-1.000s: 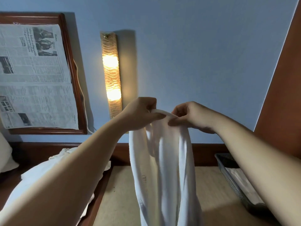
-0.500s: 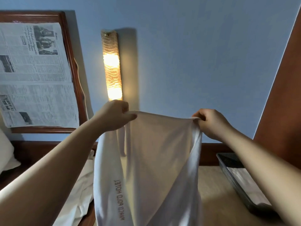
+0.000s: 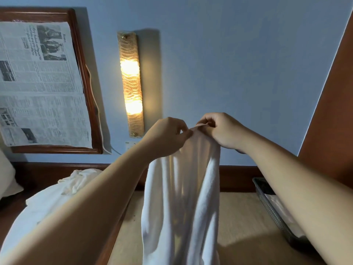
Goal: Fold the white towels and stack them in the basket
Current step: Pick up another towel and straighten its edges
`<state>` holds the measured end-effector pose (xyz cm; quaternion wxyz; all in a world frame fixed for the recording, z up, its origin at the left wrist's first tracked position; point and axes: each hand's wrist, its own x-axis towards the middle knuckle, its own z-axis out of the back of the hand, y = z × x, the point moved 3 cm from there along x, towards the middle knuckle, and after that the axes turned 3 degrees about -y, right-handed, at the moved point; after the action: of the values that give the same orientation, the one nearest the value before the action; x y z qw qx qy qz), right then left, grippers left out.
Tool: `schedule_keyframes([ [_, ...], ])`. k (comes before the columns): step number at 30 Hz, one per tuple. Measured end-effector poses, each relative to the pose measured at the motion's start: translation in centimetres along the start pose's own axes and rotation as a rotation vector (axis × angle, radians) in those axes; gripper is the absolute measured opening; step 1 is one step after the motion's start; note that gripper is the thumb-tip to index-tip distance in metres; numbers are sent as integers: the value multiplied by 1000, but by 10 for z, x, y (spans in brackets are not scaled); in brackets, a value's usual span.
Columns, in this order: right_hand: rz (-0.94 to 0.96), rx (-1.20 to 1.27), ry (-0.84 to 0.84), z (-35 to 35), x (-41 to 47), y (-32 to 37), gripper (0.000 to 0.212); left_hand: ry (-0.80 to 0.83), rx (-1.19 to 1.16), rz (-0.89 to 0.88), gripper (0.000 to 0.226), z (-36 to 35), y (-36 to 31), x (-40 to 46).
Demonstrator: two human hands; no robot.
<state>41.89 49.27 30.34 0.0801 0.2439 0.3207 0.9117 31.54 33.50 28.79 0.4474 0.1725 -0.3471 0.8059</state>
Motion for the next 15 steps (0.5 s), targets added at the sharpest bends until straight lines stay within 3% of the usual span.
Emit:
schedule_keyframes([
  [8, 66, -351, -102, -19, -14, -25, 10, -170, 222, -66, 16, 15, -4, -4],
  [15, -185, -270, -162, -2, -38, -91, 13, -222, 325, -16, 18, 47, 39, -4],
])
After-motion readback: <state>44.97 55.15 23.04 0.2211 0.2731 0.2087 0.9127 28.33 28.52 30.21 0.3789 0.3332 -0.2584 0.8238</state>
